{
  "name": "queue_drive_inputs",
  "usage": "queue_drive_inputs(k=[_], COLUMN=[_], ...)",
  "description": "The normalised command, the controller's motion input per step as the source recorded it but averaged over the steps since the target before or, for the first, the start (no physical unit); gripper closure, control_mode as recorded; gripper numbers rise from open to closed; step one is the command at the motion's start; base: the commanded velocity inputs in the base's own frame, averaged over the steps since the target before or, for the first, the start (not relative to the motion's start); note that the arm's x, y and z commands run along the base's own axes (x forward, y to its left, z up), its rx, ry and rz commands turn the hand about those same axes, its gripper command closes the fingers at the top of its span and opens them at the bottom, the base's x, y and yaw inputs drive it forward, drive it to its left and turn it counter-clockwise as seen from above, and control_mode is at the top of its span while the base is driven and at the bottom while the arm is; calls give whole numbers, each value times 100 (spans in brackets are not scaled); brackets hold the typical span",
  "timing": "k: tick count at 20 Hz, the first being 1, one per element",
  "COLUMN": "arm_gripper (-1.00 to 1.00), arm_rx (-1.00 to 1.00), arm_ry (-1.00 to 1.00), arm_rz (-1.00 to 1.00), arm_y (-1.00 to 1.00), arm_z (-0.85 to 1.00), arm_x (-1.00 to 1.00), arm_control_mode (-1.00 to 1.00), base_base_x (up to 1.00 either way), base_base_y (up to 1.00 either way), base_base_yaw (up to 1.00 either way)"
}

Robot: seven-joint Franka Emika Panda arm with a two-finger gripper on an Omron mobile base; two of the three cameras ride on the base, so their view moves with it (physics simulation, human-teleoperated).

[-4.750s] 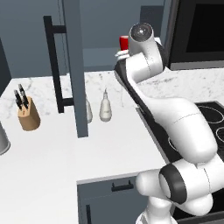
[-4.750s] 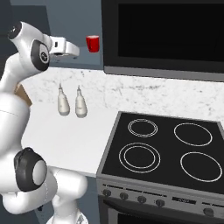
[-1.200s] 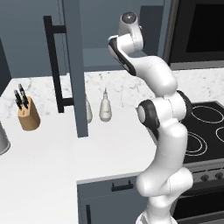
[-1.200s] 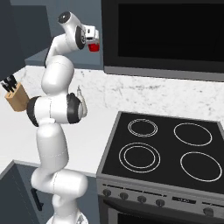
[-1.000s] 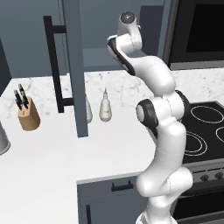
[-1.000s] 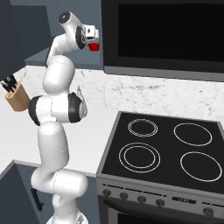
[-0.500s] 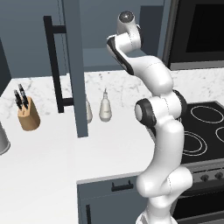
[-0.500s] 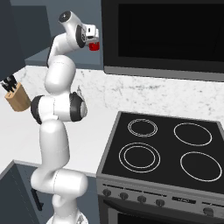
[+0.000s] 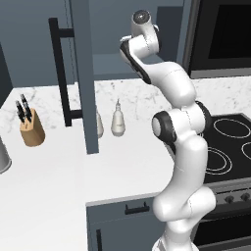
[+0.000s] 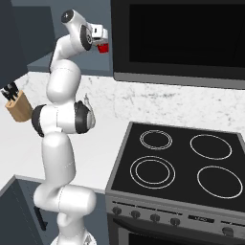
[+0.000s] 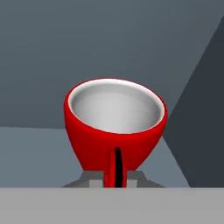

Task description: Gather all objects into one cabinet and sort the glasses and bowls to opposite sides.

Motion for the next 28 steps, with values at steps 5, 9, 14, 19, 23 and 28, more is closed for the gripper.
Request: queue_drive_inputs(k=[5,9,14,19,23,28], arm_gripper=[100,100,100,100,100,100], arm_rx=[0,0,17,25,23,14], arm_ry=[-40,-41,-17,-2,-6,-2], arm_rz=[-5,2,-1,0,3,1], arm_y=[4,-11,-15,-19,-18,-10], arm_z=[-4,-81,38,90,96,45], arm_x=[-43,-94,-86,-84,-99,-74], arm_control_mode=[-100,-100,-100,-100,-100,-100], base_base_x=[0,0,0,0,0,0], base_base_y=[0,0,0,0,0,0], base_base_yaw=[0,0,0,0,0,0])
